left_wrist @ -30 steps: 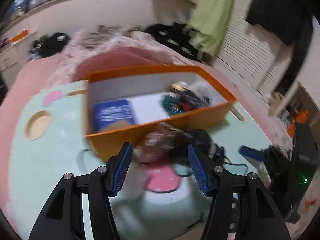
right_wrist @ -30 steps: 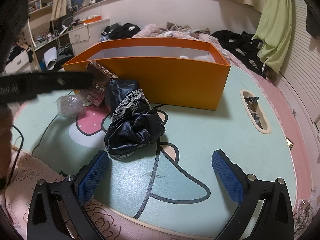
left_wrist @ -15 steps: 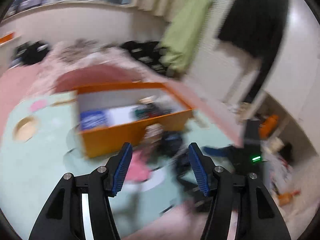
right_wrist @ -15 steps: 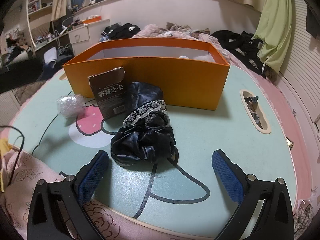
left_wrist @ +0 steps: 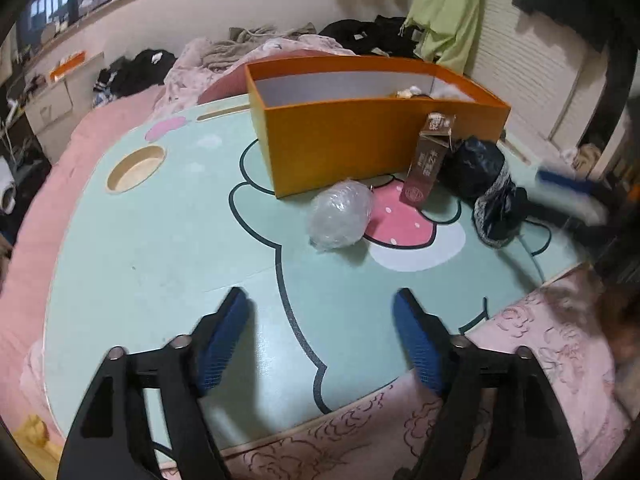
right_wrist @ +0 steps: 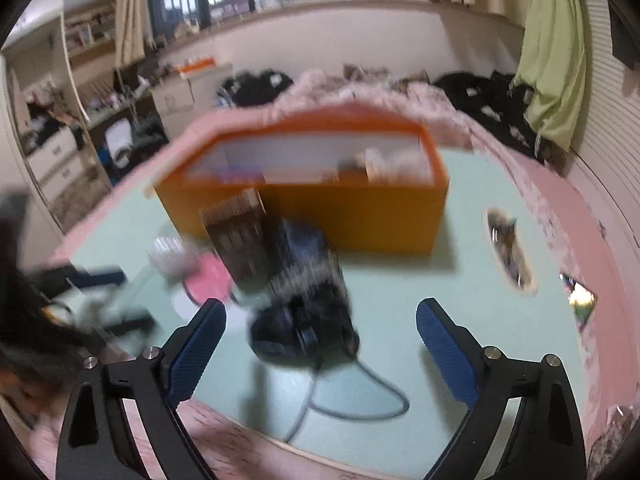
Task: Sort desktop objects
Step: 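Reach into the orange box and grasp the blue tin with the right tool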
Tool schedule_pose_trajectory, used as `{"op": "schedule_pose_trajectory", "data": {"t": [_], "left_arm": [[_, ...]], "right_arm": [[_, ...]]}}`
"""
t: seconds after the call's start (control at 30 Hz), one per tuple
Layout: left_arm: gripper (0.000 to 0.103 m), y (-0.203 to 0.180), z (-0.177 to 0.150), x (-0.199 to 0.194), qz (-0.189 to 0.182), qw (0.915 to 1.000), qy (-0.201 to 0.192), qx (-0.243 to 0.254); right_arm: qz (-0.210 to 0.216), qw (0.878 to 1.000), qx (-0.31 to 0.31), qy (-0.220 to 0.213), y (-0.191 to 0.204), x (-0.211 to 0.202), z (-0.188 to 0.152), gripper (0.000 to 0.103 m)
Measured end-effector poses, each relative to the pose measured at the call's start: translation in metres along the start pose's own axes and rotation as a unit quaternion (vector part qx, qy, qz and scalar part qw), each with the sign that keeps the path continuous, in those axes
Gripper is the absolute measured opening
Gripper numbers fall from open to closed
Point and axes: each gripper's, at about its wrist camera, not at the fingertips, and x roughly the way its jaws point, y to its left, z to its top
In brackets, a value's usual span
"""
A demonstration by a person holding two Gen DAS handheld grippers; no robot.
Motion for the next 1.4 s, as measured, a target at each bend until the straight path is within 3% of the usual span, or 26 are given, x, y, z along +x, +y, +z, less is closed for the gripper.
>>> {"op": "schedule_pose_trajectory", "data": {"t": [0.13, 0.2, 0.3, 0.47, 0.6, 0.7, 0.77, 0.93, 1.0, 1.2, 1.33, 1.4], "left_arm": [[0.097, 0.004, 0.000, 0.004, 0.005, 0.9999, 0.003, -0.011], [0.103, 0.008, -0.001, 0.004, 0.009, 0.9998, 0.008, -0.018], [0.103, 0.007, 0.001, 0.005, 0.009, 0.9998, 0.005, -0.017], [0.103, 0.006, 0.002, 0.005, 0.007, 0.9999, 0.002, -0.015], [0.103, 0.005, 0.002, 0.005, 0.006, 0.9999, -0.001, -0.014], [0.103, 0.004, 0.002, 0.005, 0.003, 0.9999, -0.003, -0.011], [0.103, 0.003, 0.003, 0.005, 0.002, 0.9999, -0.003, -0.011], [0.103, 0.004, 0.003, 0.004, 0.000, 0.9999, -0.005, -0.012], [0.103, 0.003, 0.004, 0.004, 0.001, 0.9999, -0.005, -0.011], [0.103, 0.005, 0.003, 0.004, -0.001, 0.9999, -0.006, -0.009], [0.103, 0.005, 0.002, 0.003, -0.001, 0.9999, -0.006, -0.009], [0.103, 0.005, 0.002, 0.003, -0.002, 0.9999, -0.006, -0.010]], "right_arm": [[0.093, 0.995, 0.032, 0.002, 0.004, -0.004, 0.054, 0.091], [0.129, 0.989, 0.060, 0.032, 0.007, 0.016, 0.087, 0.087], [0.145, 0.979, 0.093, 0.104, 0.015, 0.069, 0.126, 0.085], [0.091, 0.972, 0.064, 0.207, 0.049, 0.154, 0.143, 0.081], [0.089, 0.960, 0.078, 0.252, 0.061, 0.192, 0.144, 0.081], [0.051, 0.956, 0.066, 0.280, 0.069, 0.211, 0.146, 0.081], [0.027, 0.959, 0.047, 0.278, 0.073, 0.215, 0.144, 0.081], [0.000, 0.960, 0.070, 0.270, 0.053, 0.214, 0.149, 0.080], [0.003, 0.959, 0.091, 0.267, 0.040, 0.211, 0.152, 0.077], [0.020, 0.955, 0.100, 0.277, 0.050, 0.208, 0.149, 0.079], [-0.014, 0.961, 0.042, 0.273, 0.069, 0.203, 0.137, 0.085], [-0.010, 0.961, 0.034, 0.275, 0.068, 0.203, 0.135, 0.088]]}}
